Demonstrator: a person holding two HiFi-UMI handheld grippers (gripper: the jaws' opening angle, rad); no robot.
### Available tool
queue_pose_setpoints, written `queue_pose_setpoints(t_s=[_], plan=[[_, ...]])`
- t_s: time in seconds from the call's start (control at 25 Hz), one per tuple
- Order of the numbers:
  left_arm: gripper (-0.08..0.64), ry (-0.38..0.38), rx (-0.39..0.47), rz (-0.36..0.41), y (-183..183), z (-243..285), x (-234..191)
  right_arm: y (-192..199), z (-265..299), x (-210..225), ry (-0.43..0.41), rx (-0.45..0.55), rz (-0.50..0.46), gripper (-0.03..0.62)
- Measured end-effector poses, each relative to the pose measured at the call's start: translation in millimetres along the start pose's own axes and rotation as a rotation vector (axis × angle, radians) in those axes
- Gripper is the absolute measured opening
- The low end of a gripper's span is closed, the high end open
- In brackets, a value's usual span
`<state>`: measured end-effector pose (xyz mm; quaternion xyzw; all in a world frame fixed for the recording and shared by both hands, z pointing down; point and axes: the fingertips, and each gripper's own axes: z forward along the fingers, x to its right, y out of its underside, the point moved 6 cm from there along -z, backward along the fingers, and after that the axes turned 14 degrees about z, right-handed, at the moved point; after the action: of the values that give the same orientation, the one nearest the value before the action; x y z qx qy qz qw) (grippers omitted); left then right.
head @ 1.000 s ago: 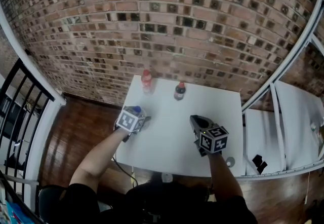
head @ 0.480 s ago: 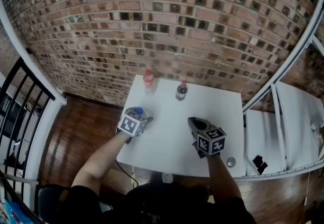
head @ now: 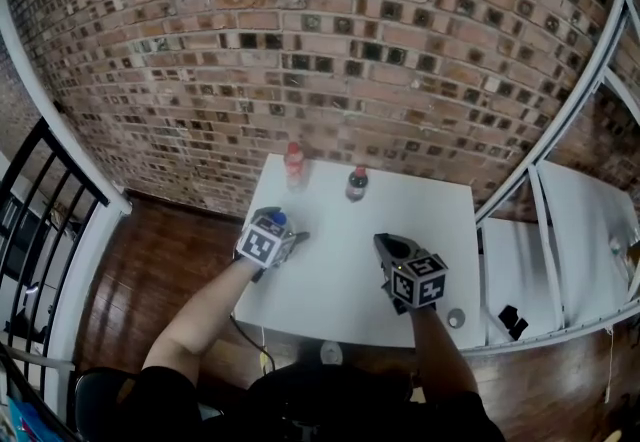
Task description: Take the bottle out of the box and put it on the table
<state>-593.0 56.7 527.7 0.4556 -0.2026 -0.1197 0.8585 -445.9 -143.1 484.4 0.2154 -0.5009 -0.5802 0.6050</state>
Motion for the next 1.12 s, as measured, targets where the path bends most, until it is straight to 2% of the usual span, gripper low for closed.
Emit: queue_pose_setpoints(t_s=[0.12, 0.24, 0.44, 0.48, 0.52, 0.6, 0.68, 0.76, 0.96, 1.12], plan=[[0.407, 0.005, 0.024, -0.035, -2, -11, 1, 1, -4, -6, 0.013, 0.013, -0.013, 0.003], [0.396, -0.025, 0.06, -0.048, -5, -27, -5, -4, -10, -14, 0.041, 0.036, -0.06, 0.005], [0.376, -0.058, 0.151, -0.05, -22, -71, -11, -11, -15, -30, 0.027, 0.076, -0.074, 0.005], [0.346, -0.074, 0.182, -0.052, -25, -80, -11, -12, -17, -32, 0.026, 0.085, -0.071, 0.005], [0.276, -0.099, 0.217, -0.057, -28, -90, -11, -12, -19, -34, 0.024, 0.095, -0.069, 0.005], [0.183, -0.16, 0.281, -0.083, -28, -111, -12, -12, -21, -39, 0.023, 0.11, -0.07, 0.005], [0.075, -0.218, 0.315, -0.112, -24, -129, -15, -10, -23, -46, 0.021, 0.121, -0.076, 0.004], [0.007, -0.259, 0.335, -0.133, -18, -146, -19, -9, -25, -51, 0.033, 0.135, -0.082, 0.005], [0.003, -0.304, 0.384, -0.172, -9, -174, -26, -9, -27, -62, 0.047, 0.168, -0.078, 0.005], [0.003, -0.285, 0.433, -0.183, -15, -194, -17, -9, -44, -71, 0.042, 0.199, -0.076, 0.004]])
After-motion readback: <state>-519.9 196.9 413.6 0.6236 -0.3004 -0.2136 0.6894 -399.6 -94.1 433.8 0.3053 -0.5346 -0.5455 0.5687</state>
